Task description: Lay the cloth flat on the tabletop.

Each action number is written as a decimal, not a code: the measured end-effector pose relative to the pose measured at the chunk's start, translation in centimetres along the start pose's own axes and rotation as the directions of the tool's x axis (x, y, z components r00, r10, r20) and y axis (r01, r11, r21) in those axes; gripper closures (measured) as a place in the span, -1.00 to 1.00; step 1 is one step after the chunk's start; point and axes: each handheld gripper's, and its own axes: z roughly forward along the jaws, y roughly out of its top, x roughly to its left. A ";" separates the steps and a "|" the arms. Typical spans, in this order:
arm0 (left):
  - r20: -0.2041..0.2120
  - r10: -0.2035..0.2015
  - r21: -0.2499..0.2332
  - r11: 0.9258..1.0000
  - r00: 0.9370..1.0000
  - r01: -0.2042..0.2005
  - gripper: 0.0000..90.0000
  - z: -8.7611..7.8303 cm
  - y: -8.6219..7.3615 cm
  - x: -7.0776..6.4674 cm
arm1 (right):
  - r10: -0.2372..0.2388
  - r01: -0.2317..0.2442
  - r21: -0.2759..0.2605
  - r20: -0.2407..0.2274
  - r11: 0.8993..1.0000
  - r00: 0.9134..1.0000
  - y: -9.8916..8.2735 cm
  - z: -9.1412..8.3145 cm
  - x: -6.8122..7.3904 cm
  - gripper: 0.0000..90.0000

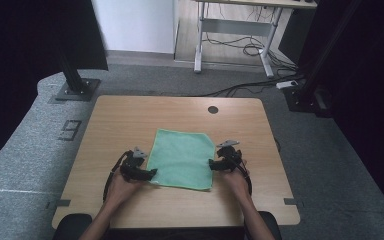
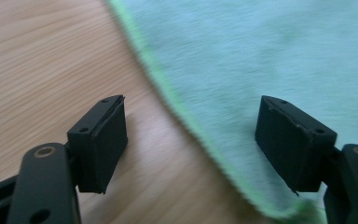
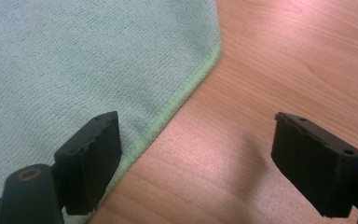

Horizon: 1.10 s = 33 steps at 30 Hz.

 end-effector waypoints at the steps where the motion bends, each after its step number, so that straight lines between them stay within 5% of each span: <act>1: 0.000 0.000 -0.012 1.000 1.000 0.000 -0.48 -0.1 0.3 0.1 | -0.002 0.002 -0.002 -0.002 1.000 1.000 0.1 0.1 -0.1 -0.63; 4: -0.016 -0.008 -0.026 1.000 1.000 0.008 -0.48 0.1 1.0 0.5 | -0.001 0.001 -0.007 -0.009 1.000 1.000 0.1 -0.1 0.0 -0.60; 5: -0.050 -0.023 -0.022 1.000 0.998 0.022 -0.48 0.8 1.5 1.3 | -0.003 0.003 -0.014 -0.023 1.000 1.000 0.0 -0.2 0.2 -0.59; 7: -0.077 -0.030 0.014 0.999 0.997 0.031 -0.48 1.7 1.6 2.1 | -0.008 0.008 -0.017 -0.034 1.000 0.999 -0.1 -0.2 0.4 -0.58; 9: -0.067 -0.054 -0.002 0.999 0.996 0.054 -0.51 1.9 1.4 2.3 | -0.019 0.018 -0.012 -0.037 1.000 0.999 -0.1 -0.2 0.6 -0.57; 14: -0.061 -0.007 0.028 1.000 0.998 0.008 -0.46 1.1 0.9 0.9 | -0.025 0.024 -0.009 -0.055 1.000 0.998 0.0 -0.1 0.4 -0.55; 20: -0.042 -0.008 0.030 1.000 0.999 0.009 -0.49 0.7 0.4 0.5 | -0.004 0.002 -0.017 -0.099 1.000 0.995 1.2 0.6 -0.6 -0.41; 27: -0.035 -0.006 -0.026 1.000 0.999 0.006 -0.65 0.9 -0.4 1.0 | 0.015 -0.019 -0.024 -0.150 1.000 0.989 4.7 2.1 -1.9 0.04; 33: -0.037 -0.005 -0.044 0.999 0.999 0.004 -0.67 1.0 -0.6 1.0 | -0.012 0.009 -0.020 -0.146 1.000 0.989 7.0 3.4 -1.7 0.29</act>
